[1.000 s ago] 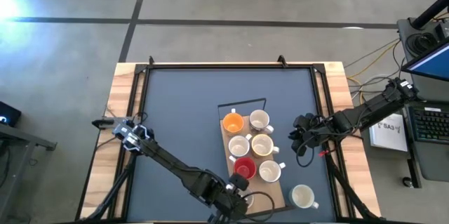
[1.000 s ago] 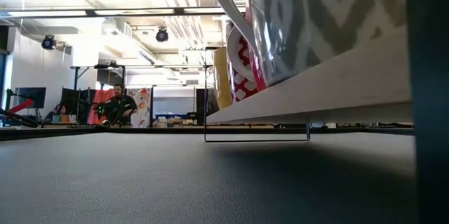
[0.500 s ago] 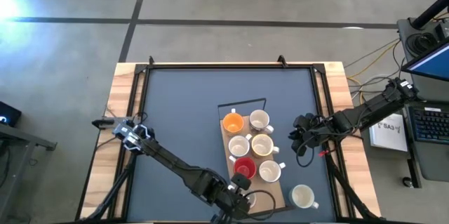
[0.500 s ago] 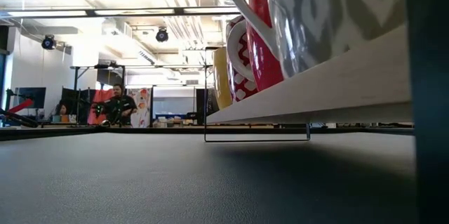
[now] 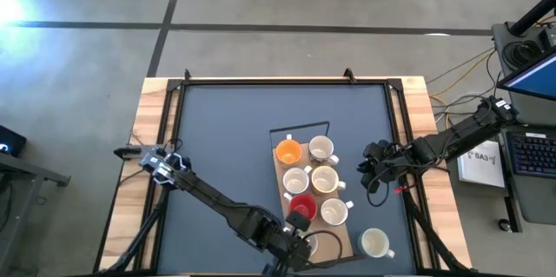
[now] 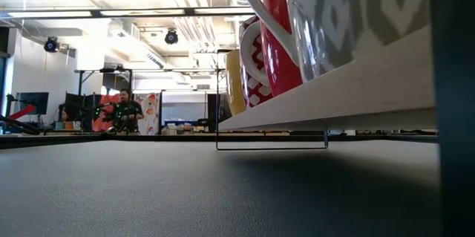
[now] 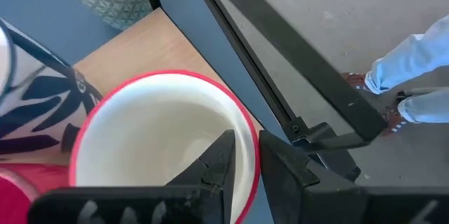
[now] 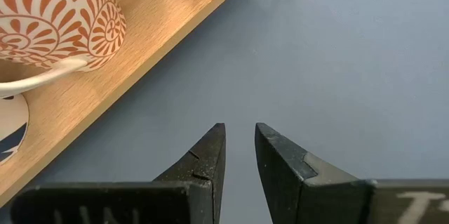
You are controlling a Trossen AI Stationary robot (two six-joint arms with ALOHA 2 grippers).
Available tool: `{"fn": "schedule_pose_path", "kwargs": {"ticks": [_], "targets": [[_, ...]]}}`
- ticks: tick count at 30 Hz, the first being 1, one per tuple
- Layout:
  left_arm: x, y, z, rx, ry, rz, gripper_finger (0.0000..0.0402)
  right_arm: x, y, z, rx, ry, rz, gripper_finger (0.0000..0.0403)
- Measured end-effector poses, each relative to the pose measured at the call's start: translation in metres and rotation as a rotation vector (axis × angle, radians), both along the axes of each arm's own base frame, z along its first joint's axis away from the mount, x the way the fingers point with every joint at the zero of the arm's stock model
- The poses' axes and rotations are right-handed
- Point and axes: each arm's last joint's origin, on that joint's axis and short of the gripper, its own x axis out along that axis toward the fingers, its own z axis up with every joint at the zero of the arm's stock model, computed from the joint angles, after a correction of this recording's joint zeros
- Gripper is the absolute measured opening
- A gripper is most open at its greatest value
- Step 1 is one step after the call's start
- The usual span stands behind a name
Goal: Place coffee mugs
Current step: Put the gray mug on the shelf, then adjust the shelf
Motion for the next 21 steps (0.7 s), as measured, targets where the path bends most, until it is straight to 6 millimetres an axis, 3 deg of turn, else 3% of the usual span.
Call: {"fn": "schedule_pose_path", "kwargs": {"ticks": [11, 21], "targets": [[-0.007, 0.000, 0.031, -0.028, 0.008, 0.031, 0.0062, 0.000, 0.000, 0.000, 0.000, 0.000, 0.001, 0.0068], [-0.009, -0.003, 0.045, -0.138, 0.000, 0.206, 0.0062, 0.000, 0.000, 0.000, 0.000, 0.000, 0.001, 0.0068]]}}
